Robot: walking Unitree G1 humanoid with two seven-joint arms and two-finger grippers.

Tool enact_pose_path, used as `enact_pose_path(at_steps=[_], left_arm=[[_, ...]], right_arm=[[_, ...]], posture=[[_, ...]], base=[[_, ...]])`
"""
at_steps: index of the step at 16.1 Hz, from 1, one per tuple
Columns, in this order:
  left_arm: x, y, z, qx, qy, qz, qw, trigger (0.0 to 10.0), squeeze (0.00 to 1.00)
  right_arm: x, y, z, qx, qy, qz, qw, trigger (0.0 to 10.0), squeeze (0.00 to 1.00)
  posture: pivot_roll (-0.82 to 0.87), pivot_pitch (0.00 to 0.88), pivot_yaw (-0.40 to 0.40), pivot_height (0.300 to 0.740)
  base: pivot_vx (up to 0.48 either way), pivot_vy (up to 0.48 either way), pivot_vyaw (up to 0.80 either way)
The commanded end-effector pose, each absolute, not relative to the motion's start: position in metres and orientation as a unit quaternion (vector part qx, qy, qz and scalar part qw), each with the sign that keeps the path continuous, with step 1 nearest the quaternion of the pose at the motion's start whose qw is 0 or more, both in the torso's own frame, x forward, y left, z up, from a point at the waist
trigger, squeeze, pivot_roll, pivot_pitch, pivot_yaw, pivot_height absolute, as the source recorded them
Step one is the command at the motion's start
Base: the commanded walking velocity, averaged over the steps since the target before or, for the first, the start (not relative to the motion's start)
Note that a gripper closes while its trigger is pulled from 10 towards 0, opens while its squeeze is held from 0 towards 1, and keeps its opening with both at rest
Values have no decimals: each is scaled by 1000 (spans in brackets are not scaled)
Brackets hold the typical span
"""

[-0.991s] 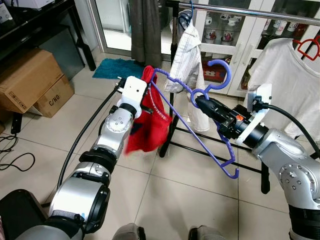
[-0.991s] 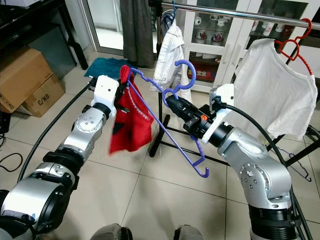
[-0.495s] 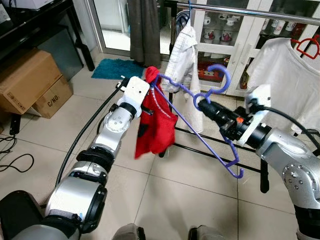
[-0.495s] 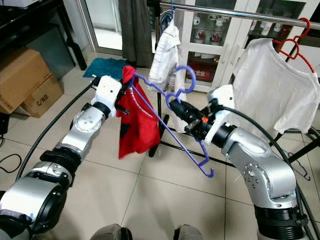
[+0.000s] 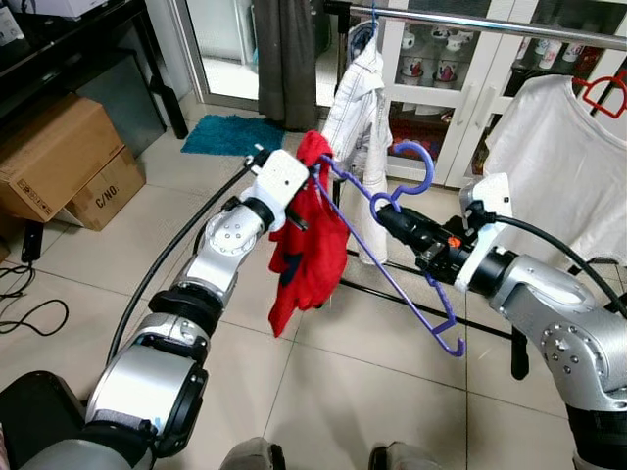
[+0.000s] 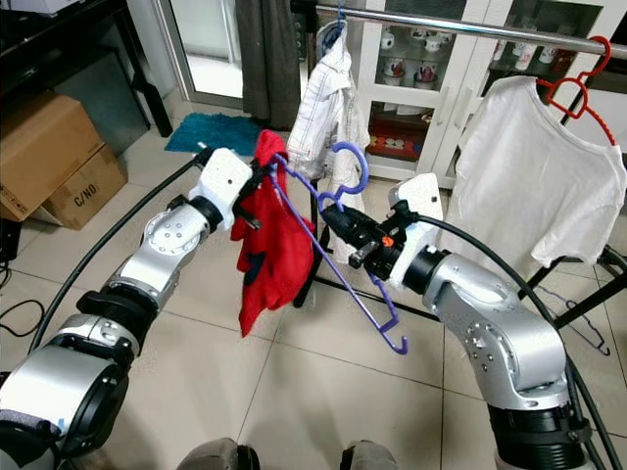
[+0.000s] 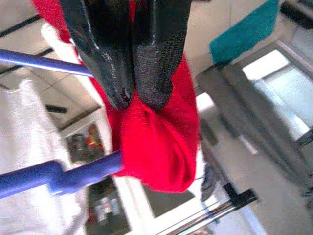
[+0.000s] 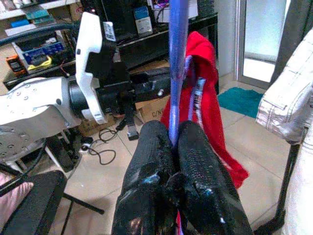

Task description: Hang hanger

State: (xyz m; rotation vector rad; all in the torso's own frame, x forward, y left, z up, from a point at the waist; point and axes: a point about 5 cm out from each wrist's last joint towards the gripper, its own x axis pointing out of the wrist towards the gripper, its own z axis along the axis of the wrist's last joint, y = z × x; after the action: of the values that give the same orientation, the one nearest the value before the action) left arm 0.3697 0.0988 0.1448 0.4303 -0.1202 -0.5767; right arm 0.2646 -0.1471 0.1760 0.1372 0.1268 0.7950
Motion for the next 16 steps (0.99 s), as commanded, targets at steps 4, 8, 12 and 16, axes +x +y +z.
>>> enact_pose_path(at_steps=[4,8,12,16], left_arm=[[366,89,146,175,-46,-333,926,0,0],[358,76,145,132,-39,-393,909,0,0],[353,73,143,130,-32,-417,899,0,0],[353,78,150,136,-45,-411,900,0,0]], right_arm=[[260,-146,200,127,-17,416,900,0,0],[262,-148,201,168,-31,417,893,0,0],[268,-148,197,234,-39,373,897,0,0],[263,-139,183,172,-4,386,906,0,0]], posture=[[-187,0,54,740],[-184,0,57,740],[-177,0,57,740],[-179,0,63,740]], base=[[0,0,0],[0,0,0],[0,0,0],[0,0,0]])
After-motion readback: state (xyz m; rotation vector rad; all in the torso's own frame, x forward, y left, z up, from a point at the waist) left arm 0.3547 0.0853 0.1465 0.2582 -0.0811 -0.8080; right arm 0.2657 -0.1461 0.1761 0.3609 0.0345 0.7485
